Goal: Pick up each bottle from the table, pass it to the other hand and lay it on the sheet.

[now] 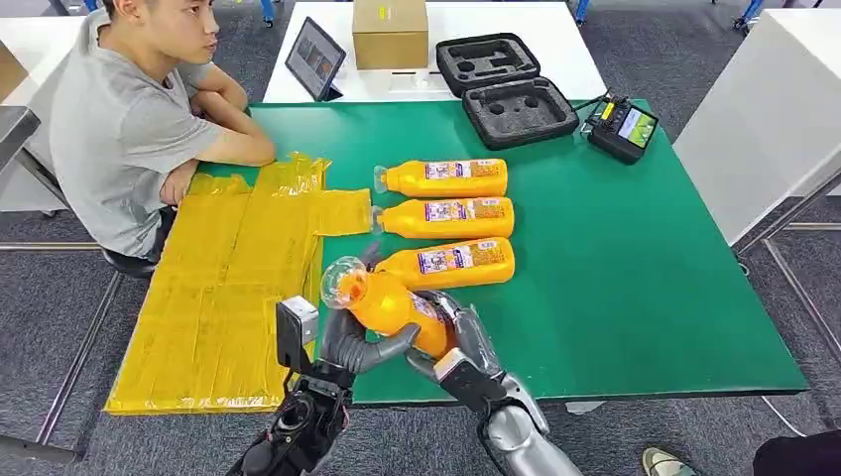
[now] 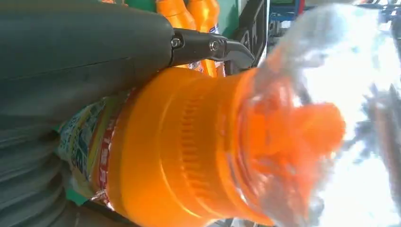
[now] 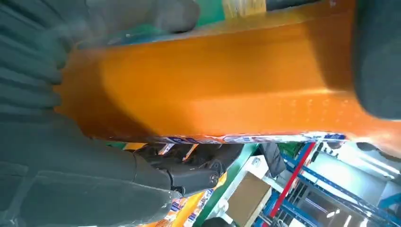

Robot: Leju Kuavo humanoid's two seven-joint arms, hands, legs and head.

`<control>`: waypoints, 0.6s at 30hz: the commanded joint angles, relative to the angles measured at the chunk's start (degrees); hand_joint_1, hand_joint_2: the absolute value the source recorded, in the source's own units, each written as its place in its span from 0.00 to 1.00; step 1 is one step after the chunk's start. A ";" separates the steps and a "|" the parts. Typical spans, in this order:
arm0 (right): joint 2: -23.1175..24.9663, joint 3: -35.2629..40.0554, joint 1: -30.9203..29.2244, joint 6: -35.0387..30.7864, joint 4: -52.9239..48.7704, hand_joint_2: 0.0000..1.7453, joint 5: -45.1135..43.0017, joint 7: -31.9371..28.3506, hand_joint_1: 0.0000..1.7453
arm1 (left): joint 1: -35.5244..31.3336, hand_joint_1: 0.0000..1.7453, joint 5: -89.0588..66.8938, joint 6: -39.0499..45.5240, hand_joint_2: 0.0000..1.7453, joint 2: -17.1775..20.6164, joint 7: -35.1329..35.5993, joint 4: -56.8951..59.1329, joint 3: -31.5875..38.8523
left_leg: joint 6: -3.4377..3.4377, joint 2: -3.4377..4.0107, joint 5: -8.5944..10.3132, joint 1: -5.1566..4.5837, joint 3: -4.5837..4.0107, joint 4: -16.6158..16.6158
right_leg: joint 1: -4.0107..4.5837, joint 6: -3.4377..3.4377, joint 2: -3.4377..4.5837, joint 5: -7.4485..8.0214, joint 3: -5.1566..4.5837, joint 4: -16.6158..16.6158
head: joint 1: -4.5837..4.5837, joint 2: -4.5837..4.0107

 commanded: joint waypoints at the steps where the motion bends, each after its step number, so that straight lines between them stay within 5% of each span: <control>1: 0.29 2.66 -1.58 0.23 1.86 1.00 -0.94 -0.02 1.00 | -2.37 0.00 -0.12 0.76 1.00 -0.17 -0.17 6.52 -0.51 | -0.07 0.02 -0.05 0.02 0.18 -0.05 | 0.01 -0.06 0.08 -0.04 0.16 -0.05 | -0.02 0.00; 8: 0.26 5.17 -3.22 -0.02 3.09 1.00 -2.63 -0.02 1.00 | -3.49 0.04 -0.40 2.35 1.00 -0.78 -0.36 8.29 -0.68 | -0.09 0.05 -0.08 0.04 0.19 -0.01 | 0.04 -0.07 0.12 -0.04 0.16 -0.03 | -0.02 0.00; 9: -0.11 6.22 -3.72 -0.47 3.47 1.00 -3.23 -0.02 1.00 | -3.55 0.84 -0.26 2.49 1.00 -0.80 -0.73 8.36 -0.65 | -0.06 0.03 -0.03 0.01 0.12 -0.04 | 0.00 -0.05 0.08 -0.02 0.09 -0.03 | -0.02 0.00; 10: -0.30 6.86 -4.12 -0.58 3.91 1.00 -3.54 -0.02 1.00 | -3.64 1.00 -0.32 2.66 1.00 -0.77 -1.29 8.11 -0.63 | -0.10 0.01 -0.08 0.04 0.19 -0.01 | 0.04 -0.08 0.08 -0.05 0.18 -0.02 | 0.00 0.00; 18: -0.22 7.64 -4.76 -1.06 6.52 1.00 -4.06 -0.02 1.00 | -3.36 1.00 -0.09 3.20 1.00 -0.60 -2.48 6.18 -0.05 | -0.09 -0.02 -0.06 0.05 0.17 -0.03 | 0.04 -0.07 0.04 -0.05 0.17 -0.04 | 0.00 0.00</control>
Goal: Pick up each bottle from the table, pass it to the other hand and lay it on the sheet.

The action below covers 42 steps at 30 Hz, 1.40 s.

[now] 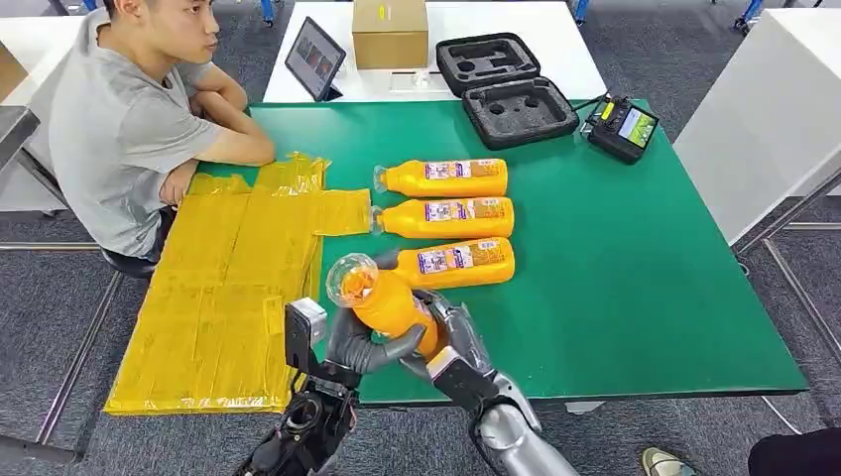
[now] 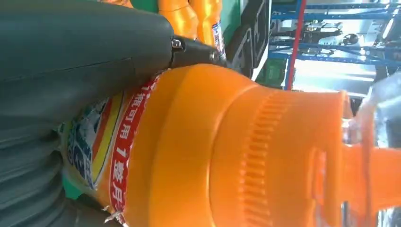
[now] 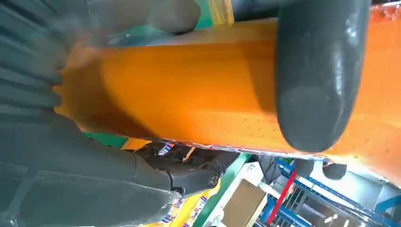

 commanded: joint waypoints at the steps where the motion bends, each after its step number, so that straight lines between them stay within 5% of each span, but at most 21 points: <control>1: -0.22 3.62 -2.97 -0.32 5.12 1.00 -0.43 -0.20 1.00 | -2.33 1.00 0.10 0.53 1.00 0.53 -0.32 3.12 0.09 | -0.08 -0.01 -0.06 0.04 0.18 -0.02 | 0.04 -0.07 0.05 -0.05 0.18 -0.03 | 0.02 0.00; 8: -0.36 3.82 -2.37 -0.88 5.57 1.00 -0.74 -0.20 1.00 | -1.60 1.00 -0.84 1.63 1.00 0.91 -1.31 1.03 0.23 | -0.06 -0.02 -0.04 0.03 0.10 -0.03 | 0.03 -0.05 0.03 -0.03 0.09 -0.03 | 0.00 0.00; 17: -0.91 3.50 -1.22 -2.15 5.92 1.00 -2.11 -0.20 0.81 | -0.49 1.00 -2.92 2.99 1.00 1.70 -1.31 -1.98 0.52 | -0.06 -0.04 -0.03 0.03 0.10 -0.04 | 0.03 -0.05 0.01 -0.03 0.10 -0.05 | 0.00 0.00; 18: -0.99 3.53 -1.02 -2.26 5.76 1.00 -2.35 -0.20 0.65 | 0.00 1.00 -4.54 3.63 1.00 1.84 -1.31 -3.34 1.32 | -0.09 -0.06 -0.08 0.05 0.19 -0.03 | 0.04 -0.07 0.00 -0.08 0.20 -0.05 | 0.02 0.00; 19: -0.96 3.32 -0.79 -2.33 5.59 1.00 -2.57 -0.20 0.38 | 0.21 1.00 -5.78 4.16 1.00 2.19 -1.31 -4.34 1.91 | -0.07 -0.04 -0.04 0.05 0.10 -0.03 | 0.04 -0.05 0.01 -0.04 0.11 -0.05 | 0.00 0.00; 22: -0.76 2.59 -0.35 -2.41 5.43 1.00 -3.12 -0.20 0.02 | 0.47 1.00 -8.90 5.66 1.00 3.16 -1.31 -6.16 3.16 | -0.08 -0.04 -0.07 0.05 0.16 -0.03 | 0.05 -0.07 0.02 -0.06 0.15 -0.05 | 0.02 0.00; 35: -0.14 0.58 2.67 -1.22 2.67 1.00 -6.22 -0.20 0.00 | 1.96 1.00 -18.40 9.06 1.00 13.47 -1.31 -13.37 6.26 | -0.10 0.07 -0.07 0.05 0.12 -0.07 | 0.04 -0.07 0.13 -0.06 0.06 -0.02 | 0.02 0.00; 42: -0.10 0.55 2.65 -1.20 2.68 1.00 -6.28 -0.20 0.00 | 1.60 1.00 -18.86 9.45 1.00 13.91 -1.31 -13.26 6.49 | -0.10 0.04 -0.06 0.07 0.06 -0.03 | 0.07 -0.08 0.10 -0.05 0.03 -0.01 | 0.02 0.00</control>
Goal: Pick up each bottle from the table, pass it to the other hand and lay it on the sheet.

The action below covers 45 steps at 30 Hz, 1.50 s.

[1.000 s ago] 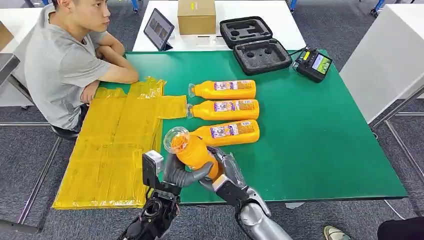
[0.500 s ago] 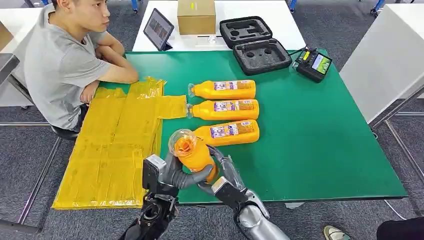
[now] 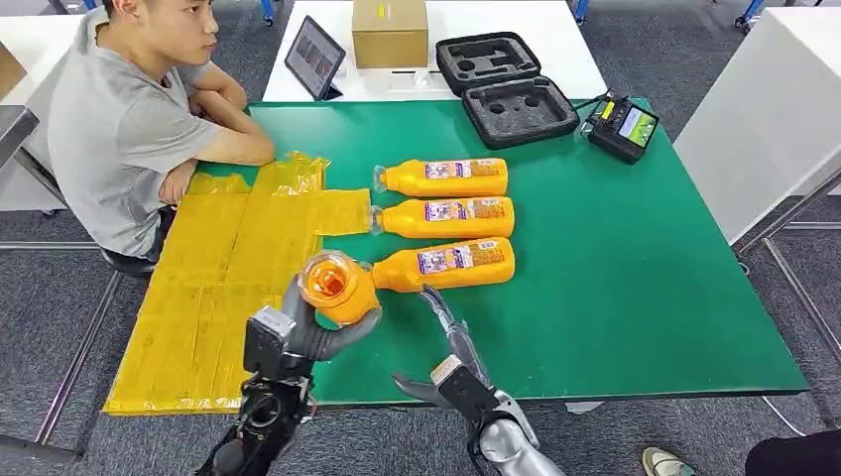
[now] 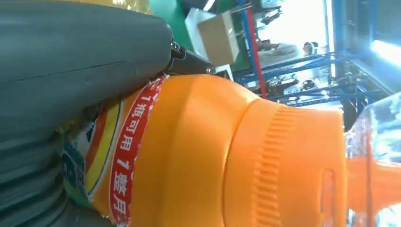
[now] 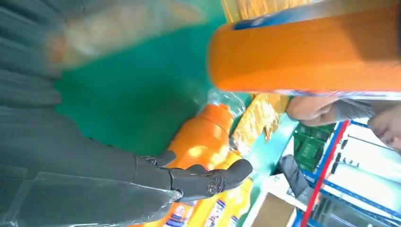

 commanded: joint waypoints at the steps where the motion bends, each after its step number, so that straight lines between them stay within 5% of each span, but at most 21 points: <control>1: 0.23 -0.89 0.09 0.40 0.04 1.00 -0.38 0.09 0.00 | -0.85 1.00 -2.51 1.54 1.00 6.08 0.13 -2.15 1.17 | -0.09 0.04 -0.07 0.05 0.16 -0.02 | 0.05 -0.08 0.10 -0.04 0.14 -0.02 | 0.00 0.00; 4: 0.23 -0.89 0.09 0.40 0.04 1.00 -0.38 0.09 0.00 | -0.85 1.00 -2.51 1.54 1.00 6.08 0.13 -2.15 1.17 | -0.10 0.04 -0.09 0.06 0.21 -0.01 | 0.06 -0.09 0.10 -0.06 0.18 -0.02 | 0.00 0.00; 5: 0.32 -1.42 0.17 0.72 0.00 1.00 -0.63 0.09 0.00 | -2.86 1.00 -11.72 8.24 1.00 7.90 0.39 1.59 -0.07 | -0.07 0.02 -0.05 0.02 0.13 -0.03 | 0.02 -0.06 0.07 -0.04 0.11 -0.02 | 0.00 0.00; 7: 0.64 -3.06 0.42 2.37 0.08 1.00 -0.79 0.09 0.00 | -9.93 1.00 -42.37 14.50 1.00 14.30 15.94 14.37 0.28 | -0.07 0.01 -0.04 0.03 0.11 -0.03 | 0.02 -0.06 0.05 -0.03 0.09 -0.02 | -0.02 0.00; 13: 0.64 -3.06 0.42 2.37 0.08 1.00 -0.79 0.09 0.00 | -9.93 1.00 -42.37 14.50 1.00 14.30 15.94 14.37 0.28 | -0.17 -0.06 0.00 0.08 0.23 -0.03 | 0.07 -0.09 0.02 -0.08 0.22 -0.02 | 0.00 0.00; 14: 0.65 -3.07 0.34 2.55 0.25 1.00 -0.75 0.09 0.00 | -10.75 1.00 -45.56 14.16 0.00 14.44 18.08 15.60 -0.34 | -0.14 -0.09 0.04 0.05 0.15 -0.02 | 0.03 -0.06 -0.03 -0.06 0.14 -0.01 | 0.00 0.00; 15: 0.66 -3.06 0.31 2.72 0.33 1.00 -0.81 0.09 0.00 | -11.29 1.00 -46.77 13.77 1.00 14.66 19.06 16.36 -0.51 | -0.16 -0.13 0.01 0.06 0.20 -0.02 | 0.04 -0.07 -0.07 -0.10 0.22 -0.01 | 0.02 0.00; 25: 1.17 -1.92 -1.89 4.49 3.09 1.00 -2.00 0.09 0.00 | -20.11 1.00 -47.85 4.44 1.00 13.78 19.57 35.60 -1.50 | -0.20 -0.09 0.05 0.08 0.18 -0.02 | 0.07 -0.12 -0.01 -0.04 0.18 0.00 | 0.00 0.00; 35: 1.45 -1.17 -2.38 4.05 3.81 1.00 -2.86 0.09 0.00 | -21.81 1.00 -48.26 -0.66 1.00 12.38 20.26 38.05 -3.65 | -0.15 -0.08 0.11 0.04 0.16 -0.04 | 0.02 -0.07 -0.02 -0.02 0.16 -0.01 | 0.00 0.00; 37: 1.47 -1.09 -2.41 4.01 3.89 1.00 -2.93 0.09 0.00 | -22.07 0.91 -48.48 -1.04 1.00 12.26 20.49 38.30 -3.89 | -0.16 -0.09 0.12 0.03 0.16 -0.05 | 0.01 -0.07 -0.03 -0.01 0.17 -0.01 | 0.00 0.00; 43: 1.47 -1.09 -2.41 4.01 3.89 1.00 -2.93 0.09 0.00 | -22.07 0.91 -48.48 -1.04 1.00 12.26 20.49 38.30 -3.89 | -0.15 -0.03 0.09 0.03 0.22 -0.04 | 0.01 -0.08 0.03 -0.01 0.21 -0.01 | 0.00 0.00; 44: 1.57 -1.06 -2.42 4.00 4.00 1.00 -2.99 0.09 0.00 | -22.40 0.87 -48.64 -1.15 1.00 11.88 20.76 38.34 -4.06 | -0.14 -0.04 0.11 0.03 0.21 -0.05 | 0.01 -0.07 0.01 -0.01 0.20 -0.01 | 0.00 0.00; 45: 1.53 -0.92 -2.44 3.91 4.06 1.00 -3.05 0.09 0.00 | -22.67 0.33 -49.05 -1.30 1.00 11.80 21.20 38.66 -4.34 | -0.17 -0.05 0.07 0.05 0.27 -0.03 | 0.03 -0.09 0.02 -0.03 0.26 -0.01 | 0.00 0.00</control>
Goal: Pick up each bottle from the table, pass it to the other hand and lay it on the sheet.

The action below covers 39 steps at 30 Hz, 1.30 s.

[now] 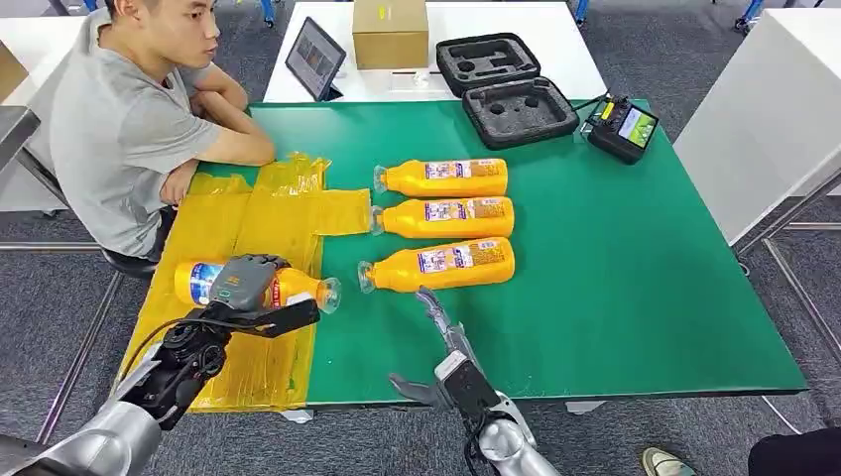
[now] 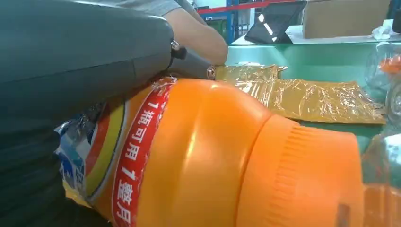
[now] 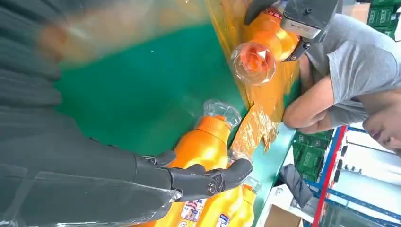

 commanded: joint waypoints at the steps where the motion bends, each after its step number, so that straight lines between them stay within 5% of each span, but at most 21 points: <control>1: 0.39 0.77 -2.14 -0.42 3.64 1.00 -0.42 0.06 0.00 | -2.26 0.13 -0.86 -0.99 0.00 -1.48 1.13 6.10 -2.52 | -0.06 -0.04 -0.04 0.03 0.17 -0.04 | 0.03 -0.05 0.02 -0.04 0.18 -0.05 | 0.00 0.00; 3: 0.47 1.10 -2.19 -0.46 3.80 1.00 -0.58 0.06 0.00 | -3.14 0.00 -1.22 -1.91 0.00 -1.89 1.63 6.93 -2.97 | -0.07 -0.06 -0.05 0.05 0.19 -0.03 | 0.04 -0.06 0.00 -0.05 0.21 -0.05 | 0.00 0.00; 30: -0.05 1.51 -3.38 -2.53 5.00 1.00 -1.95 0.06 0.00 | -5.78 0.00 -0.61 -2.75 0.00 -4.09 2.25 11.83 -2.00 | -0.05 -0.03 -0.03 0.02 0.11 -0.02 | 0.01 -0.03 0.02 -0.02 0.12 -0.04 | 0.00 0.00; 36: -0.50 0.77 -2.55 -3.79 4.54 1.00 -1.27 0.06 0.00 | -0.45 0.00 -1.52 8.10 0.00 -3.14 -1.71 -6.92 -2.21 | -0.05 -0.09 -0.05 0.04 0.05 0.01 | 0.03 -0.03 -0.04 -0.05 0.09 -0.03 | 0.00 0.00; 39: -0.76 0.54 -2.22 -3.86 4.16 1.00 -1.29 0.06 0.00 | 2.37 0.00 2.47 4.21 0.00 -2.71 -3.31 -14.79 -2.79 | -0.03 -0.12 -0.04 0.02 -0.01 0.02 | 0.02 -0.02 -0.08 -0.06 0.02 -0.02 | 0.00 0.00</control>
